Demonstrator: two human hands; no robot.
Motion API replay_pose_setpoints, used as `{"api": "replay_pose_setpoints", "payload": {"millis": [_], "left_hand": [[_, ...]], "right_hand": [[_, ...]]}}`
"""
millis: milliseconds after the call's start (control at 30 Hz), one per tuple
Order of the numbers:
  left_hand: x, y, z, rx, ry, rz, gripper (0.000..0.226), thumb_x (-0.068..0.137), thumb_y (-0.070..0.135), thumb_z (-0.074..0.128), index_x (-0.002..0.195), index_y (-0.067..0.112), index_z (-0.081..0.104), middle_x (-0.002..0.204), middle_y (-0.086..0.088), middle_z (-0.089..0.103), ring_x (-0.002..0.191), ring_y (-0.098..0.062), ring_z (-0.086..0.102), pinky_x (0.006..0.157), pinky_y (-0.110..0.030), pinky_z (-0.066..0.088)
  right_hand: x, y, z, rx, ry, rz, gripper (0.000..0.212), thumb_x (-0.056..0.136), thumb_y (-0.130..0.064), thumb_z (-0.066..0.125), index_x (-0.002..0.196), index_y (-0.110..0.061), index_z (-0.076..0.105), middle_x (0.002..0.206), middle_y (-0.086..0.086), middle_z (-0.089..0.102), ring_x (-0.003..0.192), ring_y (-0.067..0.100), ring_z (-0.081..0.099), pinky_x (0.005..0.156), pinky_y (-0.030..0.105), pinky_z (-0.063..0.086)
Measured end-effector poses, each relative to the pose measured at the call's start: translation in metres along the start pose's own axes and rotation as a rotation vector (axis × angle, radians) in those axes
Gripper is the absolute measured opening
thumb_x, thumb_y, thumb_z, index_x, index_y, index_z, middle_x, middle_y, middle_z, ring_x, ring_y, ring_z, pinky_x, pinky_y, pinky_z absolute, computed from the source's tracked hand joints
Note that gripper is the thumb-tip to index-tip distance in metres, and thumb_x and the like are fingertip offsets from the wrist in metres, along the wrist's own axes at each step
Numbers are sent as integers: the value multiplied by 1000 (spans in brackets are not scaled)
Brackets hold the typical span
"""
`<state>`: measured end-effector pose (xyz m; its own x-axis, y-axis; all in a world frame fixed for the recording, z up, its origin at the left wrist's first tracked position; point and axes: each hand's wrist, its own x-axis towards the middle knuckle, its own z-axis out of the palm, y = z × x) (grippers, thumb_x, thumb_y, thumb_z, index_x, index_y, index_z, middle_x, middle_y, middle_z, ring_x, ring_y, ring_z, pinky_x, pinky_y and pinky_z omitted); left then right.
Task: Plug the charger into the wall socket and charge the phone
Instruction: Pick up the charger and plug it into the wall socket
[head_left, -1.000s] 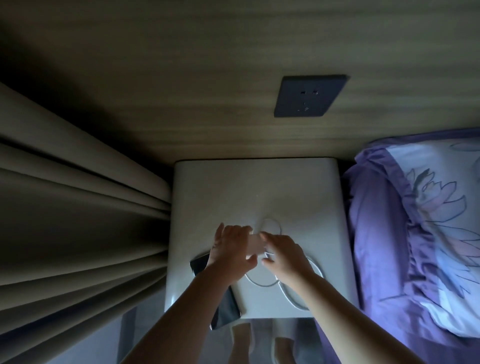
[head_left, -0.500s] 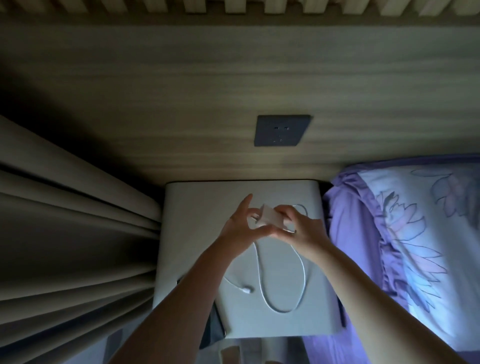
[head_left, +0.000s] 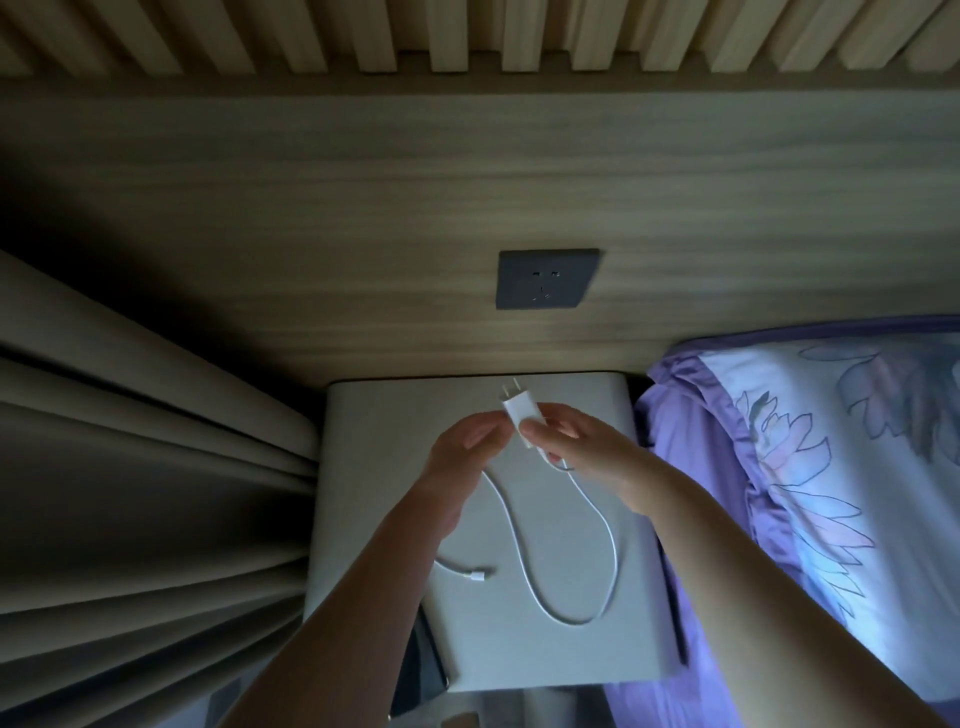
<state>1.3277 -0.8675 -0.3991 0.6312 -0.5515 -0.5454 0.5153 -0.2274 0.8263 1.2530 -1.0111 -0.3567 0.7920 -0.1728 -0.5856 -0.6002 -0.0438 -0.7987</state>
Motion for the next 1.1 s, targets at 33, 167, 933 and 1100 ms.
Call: {"api": "replay_pose_setpoints", "payload": {"millis": [33,167,933,1100], "left_hand": [[0,0,0,-6,16,-7,16,91,14,59,105,16,68,113,-5,69,104,-10,61,96,-27,41],[-4,8,7,-57,13,18,17,94,14,54,104,22,65,106,3,67,104,-9,56,82,-17,42],[-49,32,31,-409,-183,-59,19,95,0,48,108,7,60,67,-1,58,63,-18,68,70,-40,61],[-49,33,32,-328,-118,-40,16,92,4,55,98,11,68,68,2,65,54,-13,62,59,-31,59]], "right_hand": [[1,-5,-3,-19,5,5,4,89,-32,59,86,-32,61,80,-12,62,71,1,57,67,15,41],[3,-16,-11,-9,28,5,18,84,-24,68,101,-22,63,96,-5,68,84,0,62,71,5,43],[20,-57,-5,457,333,0,25,87,-44,59,86,-19,57,91,2,68,85,13,70,76,25,53],[19,-58,-3,482,406,-30,26,88,-44,57,90,-18,58,96,8,69,83,15,71,82,30,55]]}}
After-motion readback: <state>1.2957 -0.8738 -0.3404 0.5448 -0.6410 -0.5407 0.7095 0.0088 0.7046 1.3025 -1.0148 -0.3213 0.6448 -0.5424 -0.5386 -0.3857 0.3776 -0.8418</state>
